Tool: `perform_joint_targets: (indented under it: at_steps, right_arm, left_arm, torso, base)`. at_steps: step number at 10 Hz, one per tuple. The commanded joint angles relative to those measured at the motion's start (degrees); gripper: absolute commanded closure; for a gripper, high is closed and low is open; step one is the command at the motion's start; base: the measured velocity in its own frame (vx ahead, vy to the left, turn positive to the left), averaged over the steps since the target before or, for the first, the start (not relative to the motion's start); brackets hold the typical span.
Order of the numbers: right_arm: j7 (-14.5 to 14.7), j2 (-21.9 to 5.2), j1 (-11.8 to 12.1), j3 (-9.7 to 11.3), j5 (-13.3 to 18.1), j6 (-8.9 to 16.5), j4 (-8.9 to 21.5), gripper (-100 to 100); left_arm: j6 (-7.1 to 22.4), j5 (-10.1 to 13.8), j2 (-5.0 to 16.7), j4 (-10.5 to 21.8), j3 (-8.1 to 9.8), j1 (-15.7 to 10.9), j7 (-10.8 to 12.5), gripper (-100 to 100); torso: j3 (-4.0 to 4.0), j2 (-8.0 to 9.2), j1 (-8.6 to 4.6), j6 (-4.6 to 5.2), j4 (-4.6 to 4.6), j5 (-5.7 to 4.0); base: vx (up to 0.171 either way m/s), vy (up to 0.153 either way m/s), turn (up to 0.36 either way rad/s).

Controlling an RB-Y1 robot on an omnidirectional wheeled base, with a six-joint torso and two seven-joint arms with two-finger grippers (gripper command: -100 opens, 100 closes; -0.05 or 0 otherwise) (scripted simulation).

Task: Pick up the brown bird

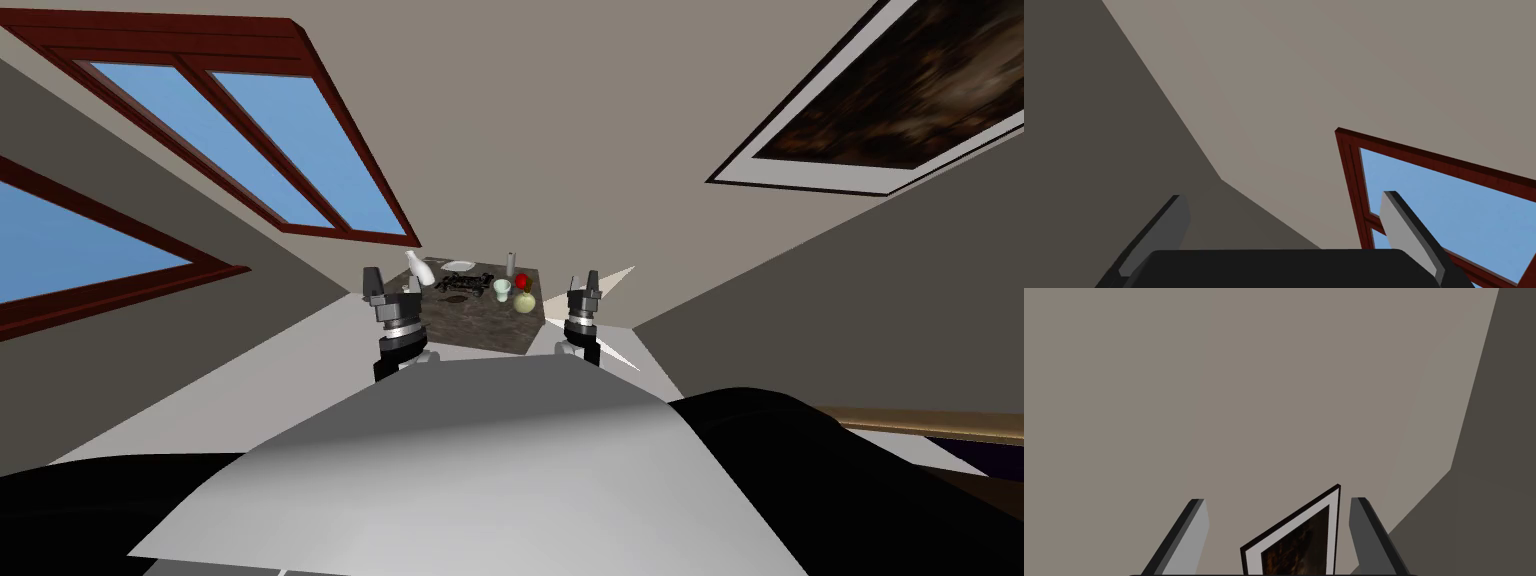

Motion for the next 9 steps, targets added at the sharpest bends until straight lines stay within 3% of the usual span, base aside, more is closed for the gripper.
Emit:
perform_joint_targets:
  at_steps: [1, 7, 9]
  right_arm:
    - [0.0, 0.0, 0.0, 0.0, 0.0, 0.0, 0.0, 0]
    - [0.0, 0.0, 0.0, 0.0, 0.0, 0.0, 0.0, 0]
    - [0.0, 0.0, 0.0, 0.0, 0.0, 0.0, 0.0, 0]
  left_arm:
    - [1.5, -0.3, 1.6, 0.0, 0.35, -0.4, 0.0, -100]
    - [10.7, -1.9, 7.7, 0.7, 2.33, -2.9, -0.3, -100]
    - [13.6, -2.2, 8.8, 0.9, 2.79, -3.5, -0.4, -100]
  torso:
    - [0.0, 0.0, 0.0, 0.0, 0.0, 0.0]
    - [0.14, 0.23, -0.24, 0.01, 0.05, -0.06]
    - [0.12, 0.21, -0.23, 0.0, 0.05, -0.05]
  base:
    - [-0.023, -0.023, 0.007]
    - [-0.063, -0.066, 0.008]
    - [-0.047, -0.061, 0.002]
